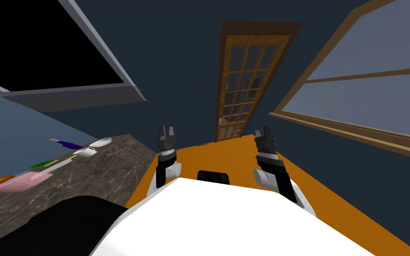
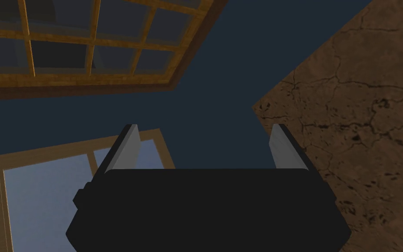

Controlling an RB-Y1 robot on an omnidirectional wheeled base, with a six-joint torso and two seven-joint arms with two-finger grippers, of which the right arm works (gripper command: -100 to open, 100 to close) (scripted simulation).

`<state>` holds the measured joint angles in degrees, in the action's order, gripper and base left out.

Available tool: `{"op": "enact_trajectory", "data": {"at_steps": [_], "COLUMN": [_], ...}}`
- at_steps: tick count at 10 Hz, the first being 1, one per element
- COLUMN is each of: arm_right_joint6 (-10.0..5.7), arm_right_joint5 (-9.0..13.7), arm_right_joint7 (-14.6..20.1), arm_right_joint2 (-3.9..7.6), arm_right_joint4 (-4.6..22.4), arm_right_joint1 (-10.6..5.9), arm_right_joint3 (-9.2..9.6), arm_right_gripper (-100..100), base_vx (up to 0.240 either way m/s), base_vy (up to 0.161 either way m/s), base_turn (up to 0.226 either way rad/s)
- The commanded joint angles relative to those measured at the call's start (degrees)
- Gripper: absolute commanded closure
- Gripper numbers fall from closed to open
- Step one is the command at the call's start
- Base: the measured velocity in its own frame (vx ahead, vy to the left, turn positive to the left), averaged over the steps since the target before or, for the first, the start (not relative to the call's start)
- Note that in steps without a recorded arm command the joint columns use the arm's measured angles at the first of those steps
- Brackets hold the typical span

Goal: Pull the door open

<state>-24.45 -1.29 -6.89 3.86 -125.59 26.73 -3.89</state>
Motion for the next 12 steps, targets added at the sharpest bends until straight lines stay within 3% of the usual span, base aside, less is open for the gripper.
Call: {"op": "enact_trajectory", "data": {"at_steps": [1, 12], "arm_right_joint6": [-0.73, -6.26], "arm_right_joint5": [-0.6, -5.6], "arm_right_joint7": [-1.3, -11.4], "arm_right_joint2": [0.28, 1.51], "arm_right_joint4": [1.9, 16.9], "arm_right_joint1": [-0.51, -4.88], "arm_right_joint3": [-0.40, -2.56], "arm_right_gripper": [-100, -100], "base_vx": [0.081, 0.098], "base_vy": [-0.015, -0.005], "base_turn": [0.022, 0.028]}}
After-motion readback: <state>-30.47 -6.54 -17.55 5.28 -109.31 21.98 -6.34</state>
